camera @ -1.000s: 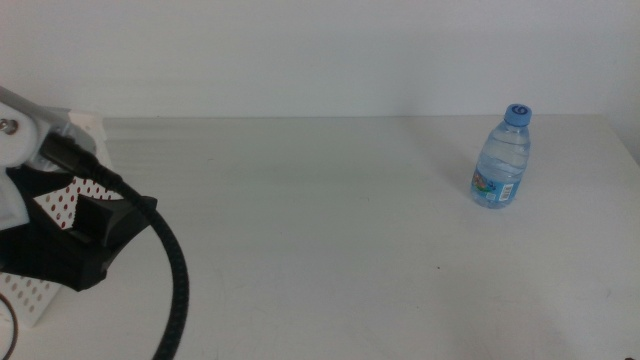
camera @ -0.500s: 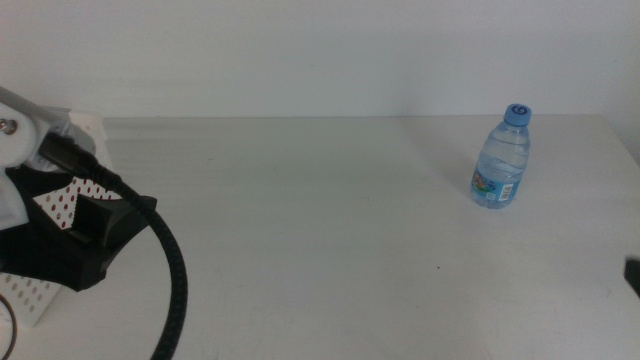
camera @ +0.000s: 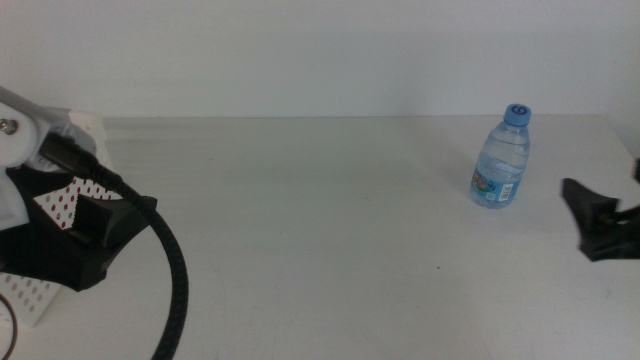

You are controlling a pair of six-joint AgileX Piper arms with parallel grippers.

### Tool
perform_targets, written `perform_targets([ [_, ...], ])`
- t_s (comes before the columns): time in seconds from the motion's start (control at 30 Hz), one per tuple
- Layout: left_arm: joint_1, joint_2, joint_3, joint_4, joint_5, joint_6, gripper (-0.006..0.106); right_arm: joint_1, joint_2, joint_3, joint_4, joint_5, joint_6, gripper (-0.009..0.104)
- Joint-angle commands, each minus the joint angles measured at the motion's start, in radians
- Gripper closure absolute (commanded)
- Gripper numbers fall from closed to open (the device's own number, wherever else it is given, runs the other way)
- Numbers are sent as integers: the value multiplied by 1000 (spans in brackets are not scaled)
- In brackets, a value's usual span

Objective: Use arms to grab the bottles and put them into the dustbin to the left of the table.

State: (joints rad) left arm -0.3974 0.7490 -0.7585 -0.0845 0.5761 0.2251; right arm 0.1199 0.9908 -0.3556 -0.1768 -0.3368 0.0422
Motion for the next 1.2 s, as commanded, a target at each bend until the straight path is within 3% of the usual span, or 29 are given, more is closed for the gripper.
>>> perform_targets([
  [0.0, -8, -6, -30, -15, -66, -16, 16, -4, 84, -32, -37, -194, -2, 21],
  [0.23, -8, -6, -30, -15, -66, -16, 16, -4, 331, -34, -33, -534, -7, 21],
  [0.4, -8, -6, -30, -15, -66, -16, 16, -4, 496, -40, 45, -734, -7, 19],
  [0.5, -8, -6, -30, -15, -66, -16, 16, -4, 570, -69, 90, -750, -7, 12],
  [0.63, -8, -6, -30, -15, -66, -16, 16, -4, 648, -156, 95, -749, -7, 0],
  [1.17, -8, -6, -30, -15, -66, -16, 16, -6, 918, -447, 100, -682, -57, 0],
])
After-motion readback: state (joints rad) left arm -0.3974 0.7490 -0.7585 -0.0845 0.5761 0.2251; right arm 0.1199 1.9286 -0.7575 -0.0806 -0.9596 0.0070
